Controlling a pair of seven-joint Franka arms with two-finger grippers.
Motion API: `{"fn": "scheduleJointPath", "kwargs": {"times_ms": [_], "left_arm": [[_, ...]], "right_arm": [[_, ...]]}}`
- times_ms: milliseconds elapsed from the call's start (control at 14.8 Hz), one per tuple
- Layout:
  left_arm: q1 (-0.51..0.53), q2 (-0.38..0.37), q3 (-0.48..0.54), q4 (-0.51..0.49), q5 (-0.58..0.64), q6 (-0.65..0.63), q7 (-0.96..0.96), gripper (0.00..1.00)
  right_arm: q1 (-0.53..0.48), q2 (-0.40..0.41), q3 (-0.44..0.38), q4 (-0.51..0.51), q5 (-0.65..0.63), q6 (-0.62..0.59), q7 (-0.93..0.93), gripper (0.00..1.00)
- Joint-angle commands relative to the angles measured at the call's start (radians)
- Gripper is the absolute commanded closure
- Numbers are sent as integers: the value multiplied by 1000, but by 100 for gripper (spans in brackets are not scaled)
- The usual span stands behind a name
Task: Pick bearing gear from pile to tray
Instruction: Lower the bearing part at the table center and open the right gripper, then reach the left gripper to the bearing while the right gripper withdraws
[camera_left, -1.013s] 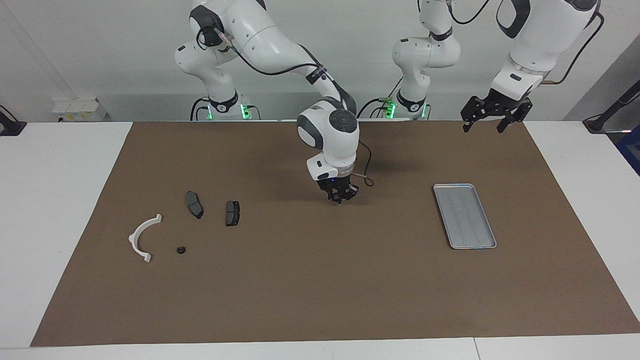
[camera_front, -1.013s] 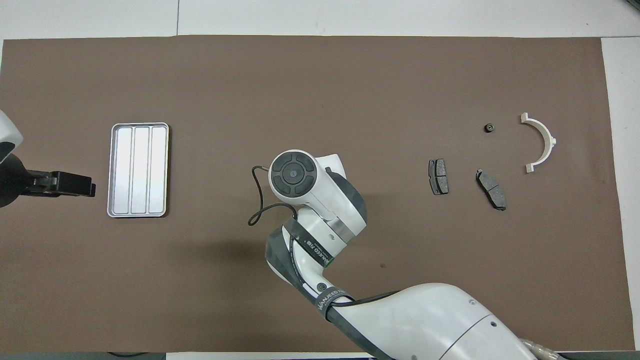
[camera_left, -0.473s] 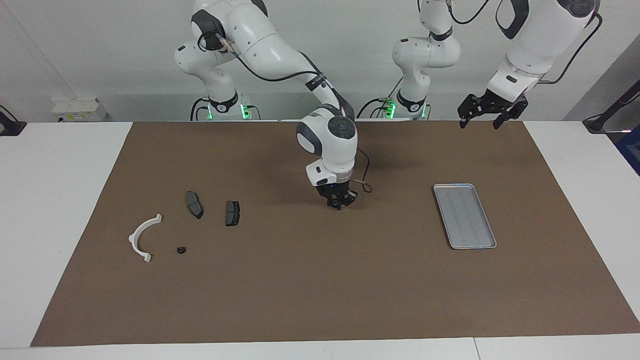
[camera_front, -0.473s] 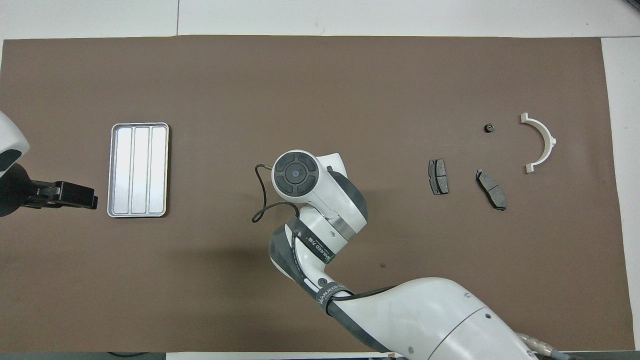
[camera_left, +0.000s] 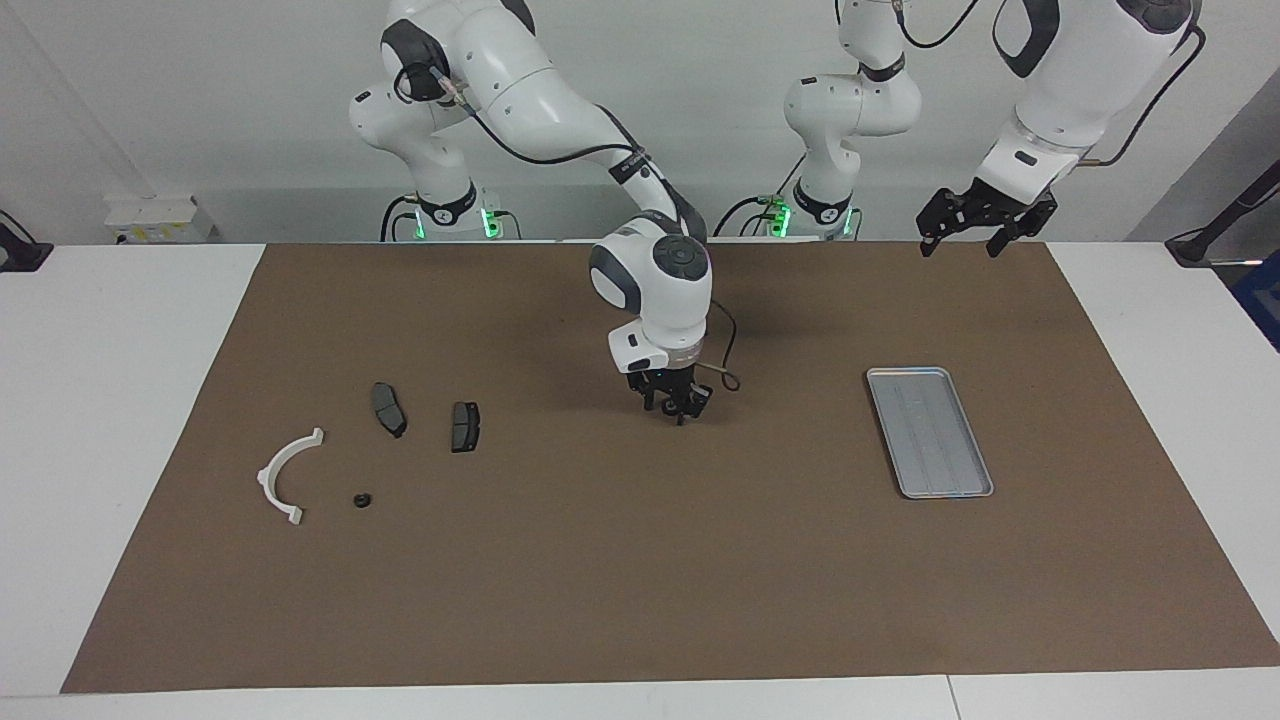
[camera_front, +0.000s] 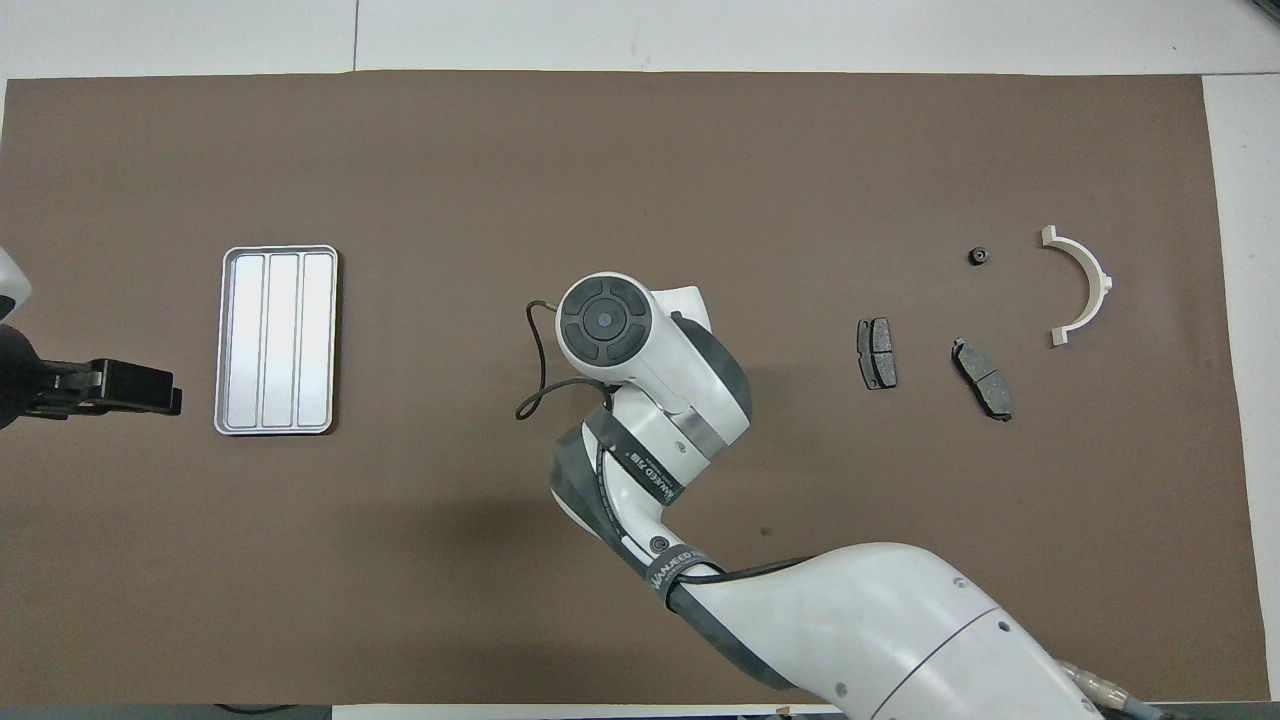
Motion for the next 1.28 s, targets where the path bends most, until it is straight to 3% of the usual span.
{"fn": "scheduleJointPath", "kwargs": {"times_ms": [0, 135, 338, 608, 1013, 1215], "left_arm": [[-2, -28, -18, 2, -14, -12, -27, 0], [-2, -32, -32, -9, -14, -9, -28, 0], [-14, -39, -90, -59, -14, 133, -92, 0], [-113, 54, -135, -55, -12, 221, -272, 0], [-325, 316, -138, 0, 58, 409, -588, 0], [-414, 446, -133, 20, 81, 474, -689, 0]], "right_arm": [[-81, -28, 19, 62, -29, -88, -48, 0], [-135, -81, 21, 64, -20, -137, -161, 0], [-222, -146, 22, 64, -12, -216, -350, 0], [-357, -200, 24, 61, -7, -292, -628, 0], [-497, -215, 24, 37, -6, -289, -857, 0], [-546, -230, 24, -20, -6, -220, -906, 0]]}}
